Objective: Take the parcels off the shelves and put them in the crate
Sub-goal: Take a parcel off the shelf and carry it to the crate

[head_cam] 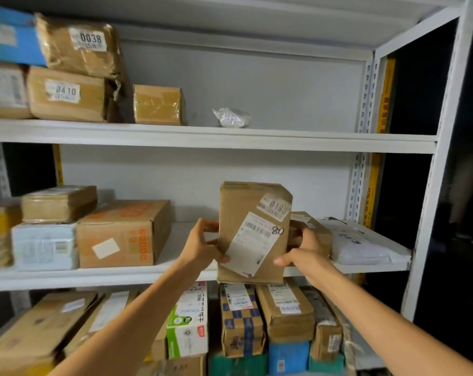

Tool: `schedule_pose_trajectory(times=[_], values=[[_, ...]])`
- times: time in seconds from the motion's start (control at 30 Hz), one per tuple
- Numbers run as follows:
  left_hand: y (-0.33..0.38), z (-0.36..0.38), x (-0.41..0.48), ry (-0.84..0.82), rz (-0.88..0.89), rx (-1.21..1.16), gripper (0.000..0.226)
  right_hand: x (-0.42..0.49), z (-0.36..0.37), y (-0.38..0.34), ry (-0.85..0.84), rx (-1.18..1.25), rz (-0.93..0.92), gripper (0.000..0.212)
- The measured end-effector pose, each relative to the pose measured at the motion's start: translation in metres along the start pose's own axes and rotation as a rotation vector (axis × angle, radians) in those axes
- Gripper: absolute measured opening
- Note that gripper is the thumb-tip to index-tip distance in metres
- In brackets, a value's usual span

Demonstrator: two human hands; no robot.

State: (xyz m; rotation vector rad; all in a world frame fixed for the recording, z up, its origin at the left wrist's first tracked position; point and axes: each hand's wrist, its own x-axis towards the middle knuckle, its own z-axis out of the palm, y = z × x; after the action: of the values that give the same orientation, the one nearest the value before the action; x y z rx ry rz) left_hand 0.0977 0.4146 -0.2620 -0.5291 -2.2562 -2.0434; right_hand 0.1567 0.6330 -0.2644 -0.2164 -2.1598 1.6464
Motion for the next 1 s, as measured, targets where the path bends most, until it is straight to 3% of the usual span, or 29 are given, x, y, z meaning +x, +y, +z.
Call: schedule_pose_trajectory(times=[0.23,0.4,0.5,0.6,0.7,0.83,0.9,1.0], values=[[0.011,-0.011,-0.013,0.052,0.152,0.140,0.075,-0.001,0.005,-0.006,-0.038,0.101,-0.150,0.055],[0.029,0.006,-0.033,0.059,0.371,0.311,0.079,0.001,0.002,-0.009,-0.094,0.493,-0.034,0.011],[0.040,0.020,-0.040,0.123,0.458,0.278,0.076,0.002,0.003,-0.010,-0.115,0.494,0.010,0.017],[0.046,0.010,-0.037,0.123,0.428,0.164,0.080,-0.001,0.003,-0.020,-0.116,0.418,0.000,0.016],[0.042,-0.006,-0.028,0.177,0.249,-0.082,0.076,-0.005,-0.003,-0.030,-0.144,0.382,-0.042,0.034],[0.039,-0.016,-0.016,0.190,-0.051,-0.431,0.039,-0.016,-0.010,-0.039,-0.312,0.475,-0.119,0.045],[0.038,-0.022,-0.013,0.103,-0.121,-0.478,0.055,-0.020,-0.012,-0.044,-0.386,0.473,-0.162,0.050],[0.045,-0.026,-0.016,-0.005,-0.093,-0.462,0.084,-0.020,-0.014,-0.054,-0.334,0.384,-0.173,0.062]])
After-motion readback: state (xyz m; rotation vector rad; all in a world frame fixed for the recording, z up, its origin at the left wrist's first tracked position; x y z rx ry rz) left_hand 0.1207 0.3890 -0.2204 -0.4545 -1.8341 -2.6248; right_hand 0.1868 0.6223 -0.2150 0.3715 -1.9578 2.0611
